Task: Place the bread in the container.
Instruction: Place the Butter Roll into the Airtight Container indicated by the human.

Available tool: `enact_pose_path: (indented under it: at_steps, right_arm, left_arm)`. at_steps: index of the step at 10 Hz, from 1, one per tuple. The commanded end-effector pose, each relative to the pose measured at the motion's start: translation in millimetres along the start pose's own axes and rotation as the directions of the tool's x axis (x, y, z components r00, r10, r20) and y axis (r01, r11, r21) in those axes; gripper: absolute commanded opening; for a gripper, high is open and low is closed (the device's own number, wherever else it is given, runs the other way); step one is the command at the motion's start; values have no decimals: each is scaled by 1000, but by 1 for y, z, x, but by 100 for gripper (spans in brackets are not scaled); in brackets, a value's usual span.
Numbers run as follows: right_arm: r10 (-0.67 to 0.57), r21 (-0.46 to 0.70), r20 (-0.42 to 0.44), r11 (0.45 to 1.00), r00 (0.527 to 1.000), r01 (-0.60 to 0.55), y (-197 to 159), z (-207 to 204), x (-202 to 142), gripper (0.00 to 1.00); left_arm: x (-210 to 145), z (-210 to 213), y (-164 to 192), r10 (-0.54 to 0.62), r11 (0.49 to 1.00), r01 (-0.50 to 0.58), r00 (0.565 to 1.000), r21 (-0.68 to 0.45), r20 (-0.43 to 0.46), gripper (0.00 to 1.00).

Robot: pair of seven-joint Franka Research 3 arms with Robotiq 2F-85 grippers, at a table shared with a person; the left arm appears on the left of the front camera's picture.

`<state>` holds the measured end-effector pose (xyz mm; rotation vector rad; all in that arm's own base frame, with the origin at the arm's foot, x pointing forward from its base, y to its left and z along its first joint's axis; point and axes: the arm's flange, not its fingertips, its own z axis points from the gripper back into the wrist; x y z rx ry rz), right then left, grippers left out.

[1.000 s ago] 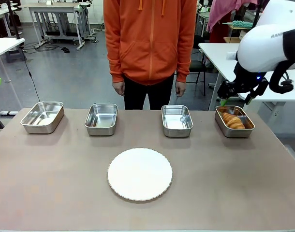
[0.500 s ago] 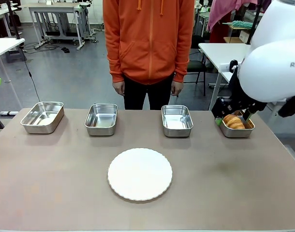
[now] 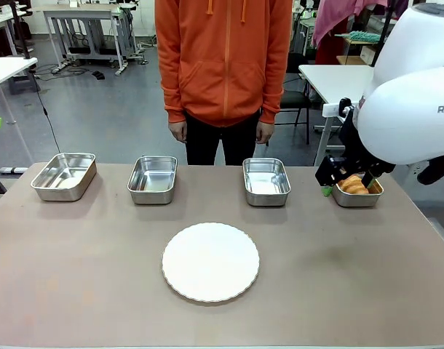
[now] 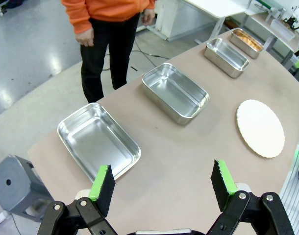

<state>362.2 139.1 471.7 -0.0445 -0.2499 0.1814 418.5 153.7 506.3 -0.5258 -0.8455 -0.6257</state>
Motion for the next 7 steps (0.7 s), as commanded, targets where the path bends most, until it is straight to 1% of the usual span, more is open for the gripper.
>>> enact_pose_path:
  at_steps: [1, 7]
  right_arm:
    - [-17, -2, 5, 1000, 1000, 17, 0, 2, 0, 100]
    - [-17, -2, 5, 1000, 1000, 17, 0, 2, 0, 100]
  left_arm:
    - [-1, 1, 0, 2, 1000, -2, 1000, -4, 14, 100]
    - [-1, 1, 0, 2, 1000, -2, 1000, -4, 14, 100]
